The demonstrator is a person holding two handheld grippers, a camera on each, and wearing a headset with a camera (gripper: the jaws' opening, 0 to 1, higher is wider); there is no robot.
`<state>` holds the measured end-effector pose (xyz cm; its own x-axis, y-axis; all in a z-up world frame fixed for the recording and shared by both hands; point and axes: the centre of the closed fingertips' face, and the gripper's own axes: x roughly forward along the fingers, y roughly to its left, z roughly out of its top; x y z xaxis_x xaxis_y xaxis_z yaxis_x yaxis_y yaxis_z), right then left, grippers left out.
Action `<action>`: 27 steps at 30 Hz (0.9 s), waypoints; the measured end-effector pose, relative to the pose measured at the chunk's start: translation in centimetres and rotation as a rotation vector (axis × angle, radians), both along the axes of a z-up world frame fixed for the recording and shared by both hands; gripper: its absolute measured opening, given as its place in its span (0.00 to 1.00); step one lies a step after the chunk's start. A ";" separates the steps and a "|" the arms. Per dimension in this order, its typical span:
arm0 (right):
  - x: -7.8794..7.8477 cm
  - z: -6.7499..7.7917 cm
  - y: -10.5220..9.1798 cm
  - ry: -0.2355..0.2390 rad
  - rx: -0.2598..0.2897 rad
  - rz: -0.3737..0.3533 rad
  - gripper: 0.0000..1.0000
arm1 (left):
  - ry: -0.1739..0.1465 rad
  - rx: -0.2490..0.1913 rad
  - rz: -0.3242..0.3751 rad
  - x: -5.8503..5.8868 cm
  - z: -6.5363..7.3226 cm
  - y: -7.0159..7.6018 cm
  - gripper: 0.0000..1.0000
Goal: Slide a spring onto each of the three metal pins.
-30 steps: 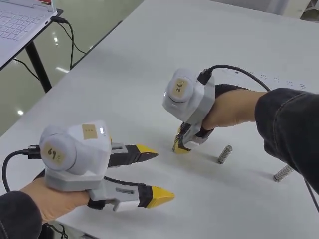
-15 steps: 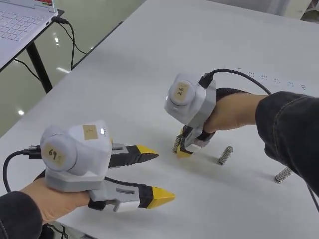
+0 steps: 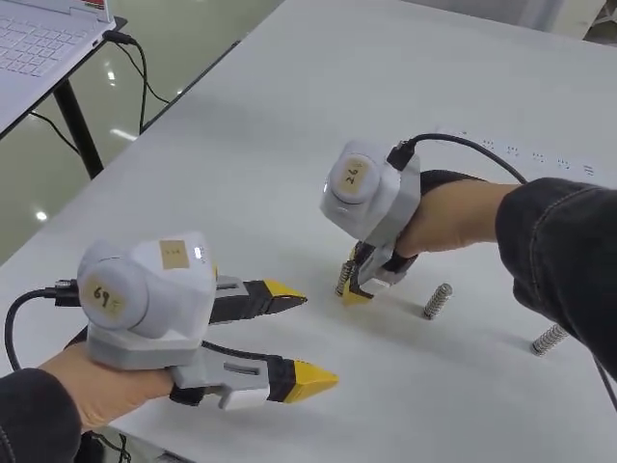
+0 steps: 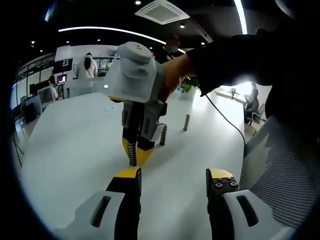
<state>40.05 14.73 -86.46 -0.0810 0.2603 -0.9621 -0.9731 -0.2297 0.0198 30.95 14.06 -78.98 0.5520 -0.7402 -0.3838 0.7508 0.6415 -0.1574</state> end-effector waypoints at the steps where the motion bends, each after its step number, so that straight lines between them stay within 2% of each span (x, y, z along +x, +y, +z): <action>1: 0.0 0.0 0.0 0.000 0.000 0.000 0.20 | 0.000 0.001 0.000 0.0 0.0 0.0 0.50; 14: -0.1 0.0 -0.7 0.014 0.002 -0.023 0.28 | -0.003 0.002 -0.003 0.1 0.0 -0.1 0.51; 27: -0.4 1.1 -1.4 0.022 0.034 -0.056 0.36 | -0.011 0.012 -0.004 0.2 0.4 -0.1 0.52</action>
